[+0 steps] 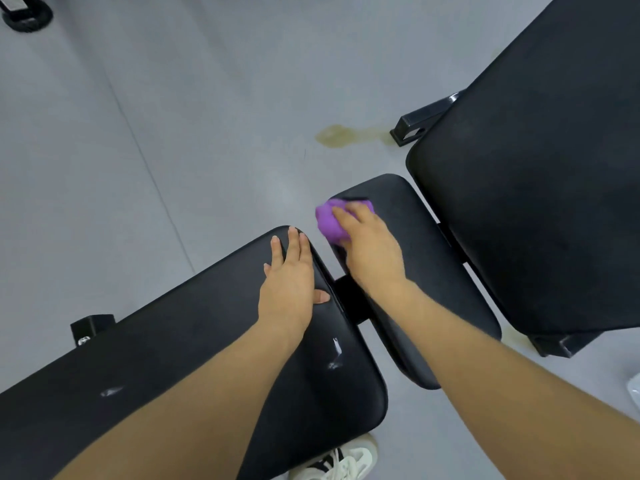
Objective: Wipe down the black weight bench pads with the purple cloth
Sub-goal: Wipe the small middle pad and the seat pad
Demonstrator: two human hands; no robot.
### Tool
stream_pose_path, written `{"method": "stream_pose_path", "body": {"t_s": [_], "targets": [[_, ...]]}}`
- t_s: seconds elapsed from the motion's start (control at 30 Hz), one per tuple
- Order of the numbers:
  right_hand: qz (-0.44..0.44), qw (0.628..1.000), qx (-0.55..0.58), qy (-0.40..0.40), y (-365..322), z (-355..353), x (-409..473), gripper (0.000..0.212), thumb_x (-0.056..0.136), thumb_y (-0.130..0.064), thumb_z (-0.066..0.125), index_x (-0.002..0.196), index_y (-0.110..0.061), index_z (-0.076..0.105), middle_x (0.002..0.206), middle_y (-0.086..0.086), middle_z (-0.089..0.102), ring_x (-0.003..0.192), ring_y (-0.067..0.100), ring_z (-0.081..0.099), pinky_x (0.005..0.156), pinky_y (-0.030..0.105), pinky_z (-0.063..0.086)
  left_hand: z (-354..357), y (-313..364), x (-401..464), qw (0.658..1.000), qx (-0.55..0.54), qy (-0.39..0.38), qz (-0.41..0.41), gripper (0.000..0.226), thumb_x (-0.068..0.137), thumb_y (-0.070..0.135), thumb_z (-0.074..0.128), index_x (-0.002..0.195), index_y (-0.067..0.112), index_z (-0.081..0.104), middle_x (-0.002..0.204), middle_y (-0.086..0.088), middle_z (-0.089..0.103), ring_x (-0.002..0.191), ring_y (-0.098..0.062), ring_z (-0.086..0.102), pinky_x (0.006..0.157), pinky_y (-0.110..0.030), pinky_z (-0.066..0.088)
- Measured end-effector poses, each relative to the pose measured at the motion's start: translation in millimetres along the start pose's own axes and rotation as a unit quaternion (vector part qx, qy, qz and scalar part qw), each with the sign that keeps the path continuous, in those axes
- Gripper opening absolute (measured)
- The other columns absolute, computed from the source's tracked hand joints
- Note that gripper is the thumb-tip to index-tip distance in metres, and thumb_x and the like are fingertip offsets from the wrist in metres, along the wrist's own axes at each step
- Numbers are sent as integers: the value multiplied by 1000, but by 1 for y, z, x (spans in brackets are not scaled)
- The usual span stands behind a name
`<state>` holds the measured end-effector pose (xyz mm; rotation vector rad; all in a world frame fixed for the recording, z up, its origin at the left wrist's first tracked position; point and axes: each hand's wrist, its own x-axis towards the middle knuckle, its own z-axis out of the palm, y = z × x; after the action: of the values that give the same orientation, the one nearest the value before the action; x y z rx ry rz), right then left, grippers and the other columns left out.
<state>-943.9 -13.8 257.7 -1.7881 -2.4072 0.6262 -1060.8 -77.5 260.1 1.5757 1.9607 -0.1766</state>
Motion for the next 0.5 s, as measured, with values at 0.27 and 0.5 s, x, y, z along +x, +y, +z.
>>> {"method": "stream_pose_path", "body": {"t_s": [0.27, 0.5], "targets": [[-5, 1000, 24, -9, 17, -4, -28, 57, 92, -5, 48, 144, -25, 35, 150, -2, 32, 135, 22, 32, 96, 36, 42, -6, 5, 0, 1000, 7, -26, -8, 102, 82, 30, 68, 148, 6, -6, 157, -7, -15, 144, -34, -8, 116, -47, 20], [-2, 1000, -4, -20, 26, -6, -44, 57, 90, -4, 50, 142, -22, 38, 148, -1, 33, 130, 22, 36, 90, 37, 46, -6, 7, 2, 999, 13, -31, -11, 100, 84, 29, 66, 148, 5, -7, 157, -8, -16, 144, -35, -9, 115, -47, 21]]}}
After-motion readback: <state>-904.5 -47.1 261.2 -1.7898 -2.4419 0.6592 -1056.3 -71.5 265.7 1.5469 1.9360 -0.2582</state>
